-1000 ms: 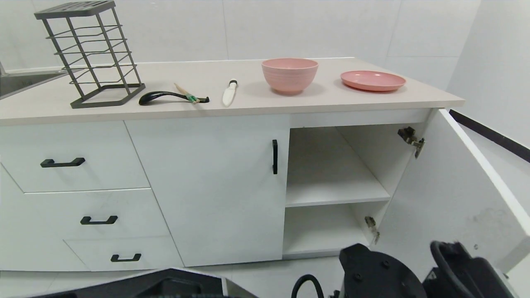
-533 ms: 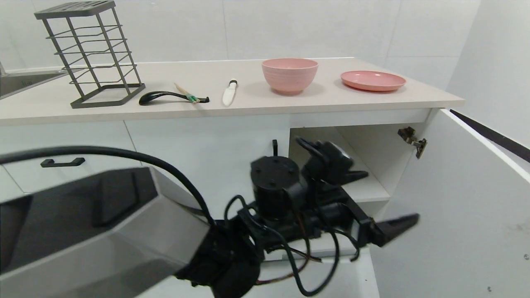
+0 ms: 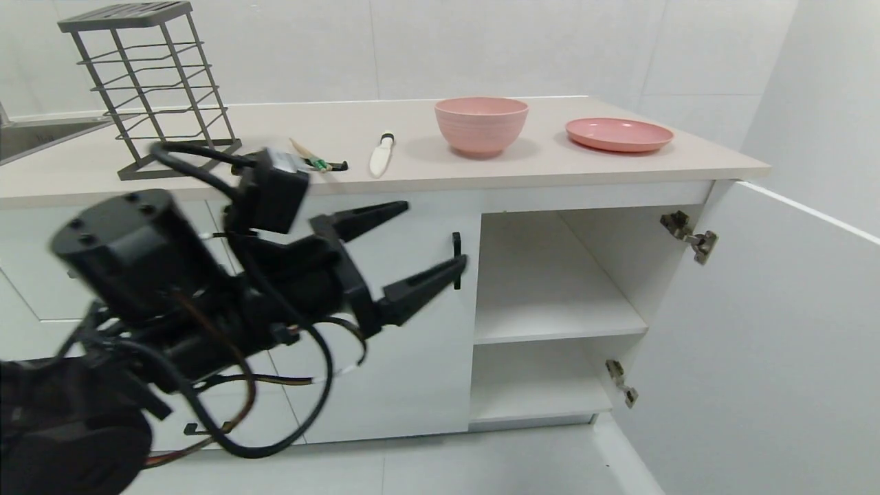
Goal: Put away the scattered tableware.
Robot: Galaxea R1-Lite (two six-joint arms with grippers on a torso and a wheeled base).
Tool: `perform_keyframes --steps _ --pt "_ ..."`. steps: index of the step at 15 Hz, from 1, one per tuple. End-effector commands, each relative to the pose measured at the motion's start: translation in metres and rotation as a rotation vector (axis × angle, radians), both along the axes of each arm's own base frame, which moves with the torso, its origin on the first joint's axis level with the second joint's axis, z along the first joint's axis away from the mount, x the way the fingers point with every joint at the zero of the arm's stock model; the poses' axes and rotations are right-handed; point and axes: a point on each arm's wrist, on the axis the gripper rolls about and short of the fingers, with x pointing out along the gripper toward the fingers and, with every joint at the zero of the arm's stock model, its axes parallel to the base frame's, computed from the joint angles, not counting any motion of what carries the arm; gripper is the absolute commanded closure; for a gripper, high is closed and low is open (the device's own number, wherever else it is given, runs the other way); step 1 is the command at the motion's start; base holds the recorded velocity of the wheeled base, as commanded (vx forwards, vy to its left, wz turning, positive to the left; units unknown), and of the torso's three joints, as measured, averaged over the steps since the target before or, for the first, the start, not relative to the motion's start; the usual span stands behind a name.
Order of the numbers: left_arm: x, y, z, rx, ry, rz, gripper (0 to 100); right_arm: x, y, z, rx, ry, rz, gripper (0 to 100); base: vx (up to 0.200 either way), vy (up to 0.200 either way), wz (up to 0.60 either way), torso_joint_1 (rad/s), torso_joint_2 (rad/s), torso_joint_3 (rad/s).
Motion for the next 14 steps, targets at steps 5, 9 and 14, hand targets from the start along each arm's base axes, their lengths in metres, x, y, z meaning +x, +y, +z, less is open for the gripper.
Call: perform_keyframes --steps 5,9,14 --pt "-0.152 0.139 0.011 -0.019 -0.301 0.441 0 -0.060 0.003 -0.061 0.005 0.056 0.131 0 0.000 0.000 0.00 0.000 0.00 0.000" --pt "-0.226 0.152 -0.026 0.006 -0.241 0.511 0 -0.059 0.001 -0.079 0.042 0.136 0.099 0 0.000 0.000 0.00 0.000 0.00 0.000" --pt "-0.237 0.156 -0.091 0.005 -0.038 0.705 0 -0.041 -0.008 -0.113 0.399 0.607 -0.350 0 0.000 0.000 0.00 0.000 0.00 0.000"
